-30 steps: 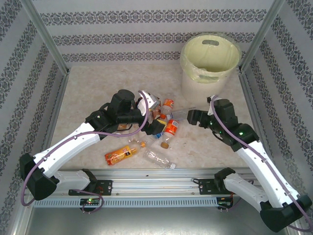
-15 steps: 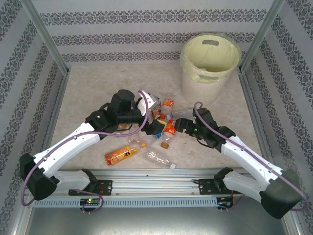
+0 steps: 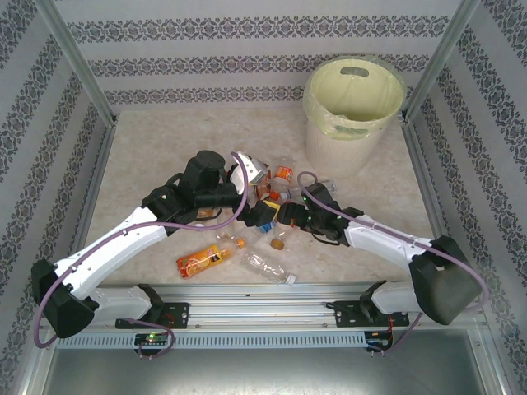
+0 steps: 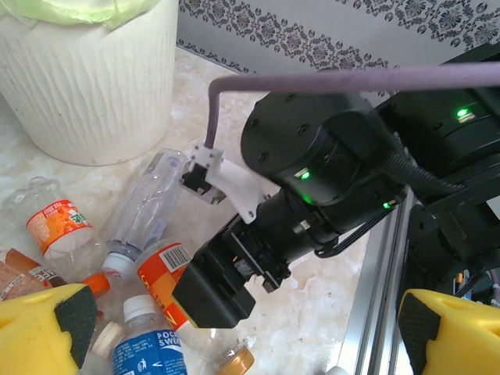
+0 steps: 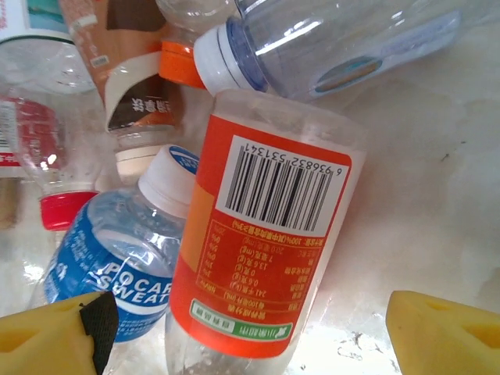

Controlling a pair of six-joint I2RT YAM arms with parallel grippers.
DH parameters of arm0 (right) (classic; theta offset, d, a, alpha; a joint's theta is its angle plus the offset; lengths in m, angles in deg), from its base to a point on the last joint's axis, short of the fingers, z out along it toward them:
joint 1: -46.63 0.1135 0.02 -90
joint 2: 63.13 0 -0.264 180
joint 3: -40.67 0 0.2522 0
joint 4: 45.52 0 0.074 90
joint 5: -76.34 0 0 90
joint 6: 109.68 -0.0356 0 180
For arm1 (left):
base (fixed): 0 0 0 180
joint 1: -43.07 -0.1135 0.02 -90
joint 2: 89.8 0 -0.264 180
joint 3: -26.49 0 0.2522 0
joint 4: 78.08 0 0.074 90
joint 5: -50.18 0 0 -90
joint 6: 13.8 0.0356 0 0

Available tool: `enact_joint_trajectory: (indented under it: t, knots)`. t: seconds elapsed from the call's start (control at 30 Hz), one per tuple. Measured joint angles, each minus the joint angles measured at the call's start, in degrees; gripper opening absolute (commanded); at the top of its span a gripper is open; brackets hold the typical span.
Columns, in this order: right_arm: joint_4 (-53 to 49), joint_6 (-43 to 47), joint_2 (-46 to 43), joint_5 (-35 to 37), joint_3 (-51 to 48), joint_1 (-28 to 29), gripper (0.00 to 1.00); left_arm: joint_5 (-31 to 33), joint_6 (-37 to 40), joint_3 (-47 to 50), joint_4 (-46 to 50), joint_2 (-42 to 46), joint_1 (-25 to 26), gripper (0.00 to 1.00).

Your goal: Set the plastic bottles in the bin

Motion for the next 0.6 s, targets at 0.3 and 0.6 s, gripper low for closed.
enact_joint_trajectory:
  t: [0.3,0.6]
  knots:
    - [4.9,-2.3,5.8,0.3,0.0,0.0,0.78,0.0,0.0,0.0,0.0,0.0,0.0,1.00]
    - [8.5,-4.2,9.0,1.3,0.0,0.0,0.68,0.0,0.0,0.0,0.0,0.0,0.0,1.00]
